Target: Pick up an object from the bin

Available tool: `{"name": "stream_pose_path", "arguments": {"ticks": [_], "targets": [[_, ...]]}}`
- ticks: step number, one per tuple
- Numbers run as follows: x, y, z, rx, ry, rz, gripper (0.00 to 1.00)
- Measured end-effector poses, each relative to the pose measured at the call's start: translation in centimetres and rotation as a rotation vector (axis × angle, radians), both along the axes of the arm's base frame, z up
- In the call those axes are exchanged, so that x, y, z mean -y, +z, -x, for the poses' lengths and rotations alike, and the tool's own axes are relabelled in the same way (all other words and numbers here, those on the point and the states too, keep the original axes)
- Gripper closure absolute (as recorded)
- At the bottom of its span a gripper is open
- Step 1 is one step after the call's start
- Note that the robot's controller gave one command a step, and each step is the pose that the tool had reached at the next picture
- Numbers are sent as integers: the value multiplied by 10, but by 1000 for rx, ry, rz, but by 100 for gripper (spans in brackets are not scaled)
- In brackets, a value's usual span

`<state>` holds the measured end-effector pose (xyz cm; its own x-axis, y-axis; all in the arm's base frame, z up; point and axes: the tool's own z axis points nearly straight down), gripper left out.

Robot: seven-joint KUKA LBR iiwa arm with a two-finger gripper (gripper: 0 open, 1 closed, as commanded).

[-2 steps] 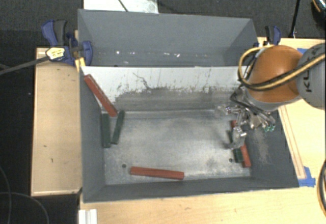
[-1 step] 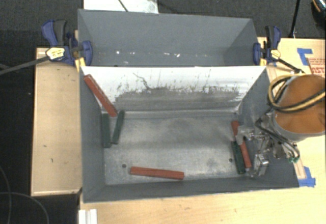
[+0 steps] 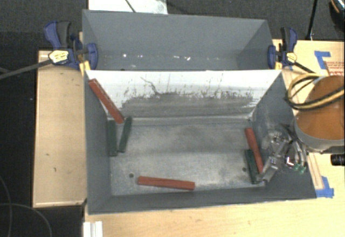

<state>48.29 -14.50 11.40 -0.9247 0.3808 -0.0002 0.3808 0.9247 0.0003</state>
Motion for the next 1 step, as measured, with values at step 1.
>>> {"name": "stream_pose_path", "arguments": {"ticks": [1], "targets": [[-13, -33, -38, 5, 429, 1, 0]]}}
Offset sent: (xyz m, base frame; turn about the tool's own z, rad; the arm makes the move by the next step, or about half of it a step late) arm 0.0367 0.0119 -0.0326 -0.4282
